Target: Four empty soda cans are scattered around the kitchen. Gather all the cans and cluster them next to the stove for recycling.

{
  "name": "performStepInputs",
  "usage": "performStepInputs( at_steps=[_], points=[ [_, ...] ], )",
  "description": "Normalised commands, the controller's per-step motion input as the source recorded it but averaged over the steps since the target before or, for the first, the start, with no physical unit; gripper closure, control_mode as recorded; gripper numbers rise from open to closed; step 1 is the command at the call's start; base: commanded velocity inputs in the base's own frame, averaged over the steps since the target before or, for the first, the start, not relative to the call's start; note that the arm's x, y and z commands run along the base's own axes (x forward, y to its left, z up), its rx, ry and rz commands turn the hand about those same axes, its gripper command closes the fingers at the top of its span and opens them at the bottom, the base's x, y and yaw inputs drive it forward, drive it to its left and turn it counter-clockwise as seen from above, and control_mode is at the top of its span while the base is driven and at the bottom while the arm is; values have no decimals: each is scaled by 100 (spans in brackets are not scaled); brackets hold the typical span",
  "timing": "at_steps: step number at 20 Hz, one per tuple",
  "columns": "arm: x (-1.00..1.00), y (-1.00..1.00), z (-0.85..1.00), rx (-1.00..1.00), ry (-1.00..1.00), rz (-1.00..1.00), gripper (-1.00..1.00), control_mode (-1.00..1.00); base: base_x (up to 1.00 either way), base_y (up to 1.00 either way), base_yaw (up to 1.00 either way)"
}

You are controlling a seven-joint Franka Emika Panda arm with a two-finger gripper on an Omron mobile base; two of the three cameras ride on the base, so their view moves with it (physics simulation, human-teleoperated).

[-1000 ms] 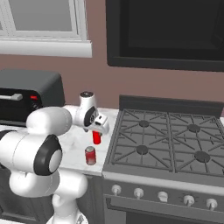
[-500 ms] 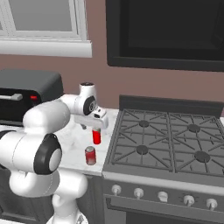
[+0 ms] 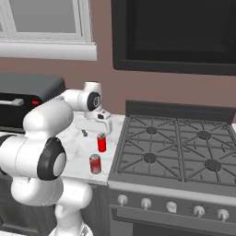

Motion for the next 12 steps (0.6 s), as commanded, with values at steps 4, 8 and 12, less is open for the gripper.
performStepInputs(
  at_steps=[4, 8, 12],
  points=[
    [-57, 1, 2, 0, 15, 1, -100, -100, 0, 0, 0],
    [-58, 0, 5, 0, 10, 1, -100, -100, 0, 0, 0],
    [-55, 2, 13, 0, 2, 0, -100, -100, 0, 0, 0]
  ],
)
